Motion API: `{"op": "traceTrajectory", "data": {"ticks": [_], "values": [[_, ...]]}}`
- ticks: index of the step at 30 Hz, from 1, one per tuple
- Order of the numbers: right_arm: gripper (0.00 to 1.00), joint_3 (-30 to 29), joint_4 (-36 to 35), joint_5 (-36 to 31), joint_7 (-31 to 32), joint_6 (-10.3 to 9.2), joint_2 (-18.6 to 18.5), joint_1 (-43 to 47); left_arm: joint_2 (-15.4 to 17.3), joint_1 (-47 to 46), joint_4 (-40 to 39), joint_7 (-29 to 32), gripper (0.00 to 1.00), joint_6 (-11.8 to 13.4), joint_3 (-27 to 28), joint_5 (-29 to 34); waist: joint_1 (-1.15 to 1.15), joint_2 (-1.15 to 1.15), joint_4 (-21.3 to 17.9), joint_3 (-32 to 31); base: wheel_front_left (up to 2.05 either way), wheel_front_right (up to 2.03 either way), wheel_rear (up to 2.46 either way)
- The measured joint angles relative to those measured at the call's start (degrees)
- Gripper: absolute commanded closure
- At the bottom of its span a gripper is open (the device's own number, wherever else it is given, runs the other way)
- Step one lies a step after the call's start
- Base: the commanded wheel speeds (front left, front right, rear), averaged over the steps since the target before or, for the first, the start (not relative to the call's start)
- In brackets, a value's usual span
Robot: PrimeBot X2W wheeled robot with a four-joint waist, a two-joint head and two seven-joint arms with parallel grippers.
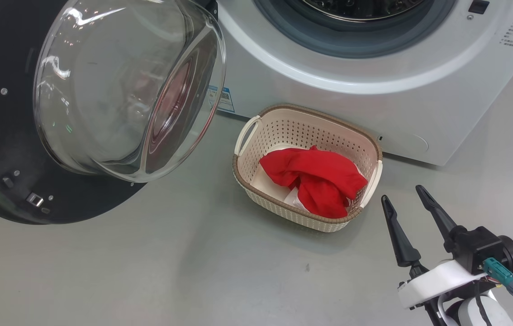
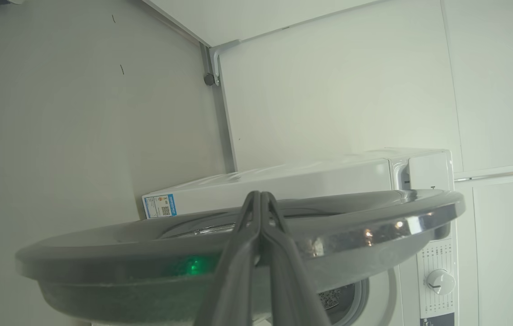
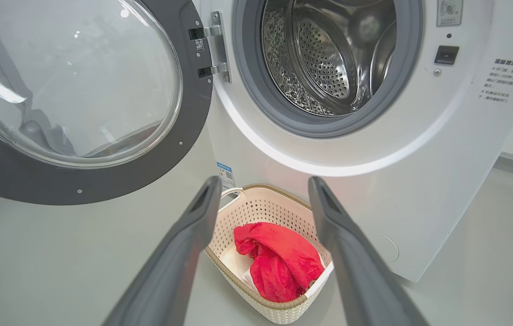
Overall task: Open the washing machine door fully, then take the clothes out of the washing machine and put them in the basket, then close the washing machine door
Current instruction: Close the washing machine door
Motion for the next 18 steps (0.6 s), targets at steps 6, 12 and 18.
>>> {"op": "traceTrajectory", "data": {"ticks": [6, 12, 18], "values": [[0.00, -0.1, 0.0, 0.1, 0.0, 0.00, -0.1, -0.2, 0.5, 0.0, 0.9, 3.0, 1.00, -1.5, -0.5, -1.5, 0.00, 0.00, 0.1, 0.0, 0.00, 0.00, 0.00], [0.00, -0.1, 0.0, 0.1, 0.0, 0.00, -0.1, -0.2, 0.5, 0.0, 1.2, 6.4, 1.00, -3.6, -1.4, -2.3, 0.00, 0.00, 0.4, 0.0, 0.00, 0.00, 0.00], [0.00, -0.1, 0.0, 0.1, 0.0, 0.00, -0.1, -0.2, 0.2, 0.3, 1.0, 10.4, 1.00, -5.1, -2.6, -4.2, 0.00, 0.00, 0.6, 0.0, 0.00, 0.00, 0.00]]}}
